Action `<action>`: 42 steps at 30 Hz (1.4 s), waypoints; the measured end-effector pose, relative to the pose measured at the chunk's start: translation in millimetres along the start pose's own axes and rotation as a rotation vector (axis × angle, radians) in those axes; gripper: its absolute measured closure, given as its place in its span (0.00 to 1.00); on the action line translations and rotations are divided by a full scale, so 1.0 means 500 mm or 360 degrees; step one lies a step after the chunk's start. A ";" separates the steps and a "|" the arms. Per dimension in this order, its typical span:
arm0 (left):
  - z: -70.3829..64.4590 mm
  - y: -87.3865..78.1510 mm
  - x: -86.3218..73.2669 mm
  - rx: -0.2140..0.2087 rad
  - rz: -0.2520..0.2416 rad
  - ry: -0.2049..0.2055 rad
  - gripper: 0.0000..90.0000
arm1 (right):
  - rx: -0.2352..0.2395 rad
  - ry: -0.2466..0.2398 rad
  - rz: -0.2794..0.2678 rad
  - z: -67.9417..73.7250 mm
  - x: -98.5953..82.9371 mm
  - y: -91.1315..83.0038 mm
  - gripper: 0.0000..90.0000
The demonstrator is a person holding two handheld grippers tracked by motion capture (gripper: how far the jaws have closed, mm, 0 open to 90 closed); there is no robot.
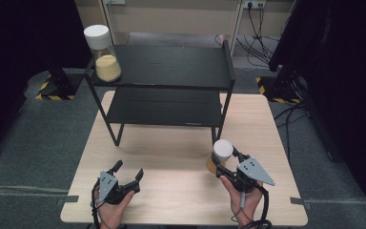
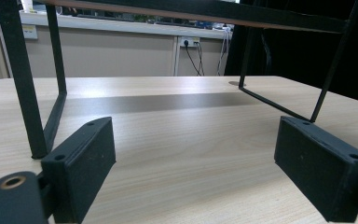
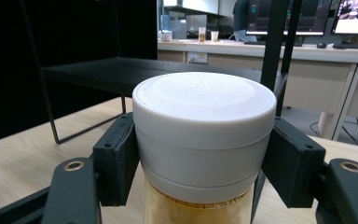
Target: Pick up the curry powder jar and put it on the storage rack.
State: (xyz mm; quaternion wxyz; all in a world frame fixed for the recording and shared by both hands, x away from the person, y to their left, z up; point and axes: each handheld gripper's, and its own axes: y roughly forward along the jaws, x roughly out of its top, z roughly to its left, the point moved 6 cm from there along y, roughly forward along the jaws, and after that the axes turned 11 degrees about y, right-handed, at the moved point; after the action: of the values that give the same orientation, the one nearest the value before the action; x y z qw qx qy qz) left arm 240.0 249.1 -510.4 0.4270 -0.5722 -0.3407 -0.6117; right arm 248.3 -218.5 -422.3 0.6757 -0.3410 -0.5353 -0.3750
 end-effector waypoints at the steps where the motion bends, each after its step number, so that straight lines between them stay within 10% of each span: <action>1: 0.000 0.000 0.000 0.0000 0.0001 -0.0001 0.13 | 0.0001 0.0004 -0.0007 0.003 0.002 0.001 0.38; 42: 0.003 -0.001 -0.001 -0.0002 -0.0002 -0.0020 0.13 | 0.0047 -0.0037 -0.0287 0.054 0.143 0.030 0.38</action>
State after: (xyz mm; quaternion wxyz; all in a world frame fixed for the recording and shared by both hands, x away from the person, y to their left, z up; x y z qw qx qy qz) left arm 240.2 250.5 -510.6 0.4241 -0.5760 -0.3433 -0.6087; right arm 259.3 -197.8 -348.1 0.6378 -0.2858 -0.5771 -0.4224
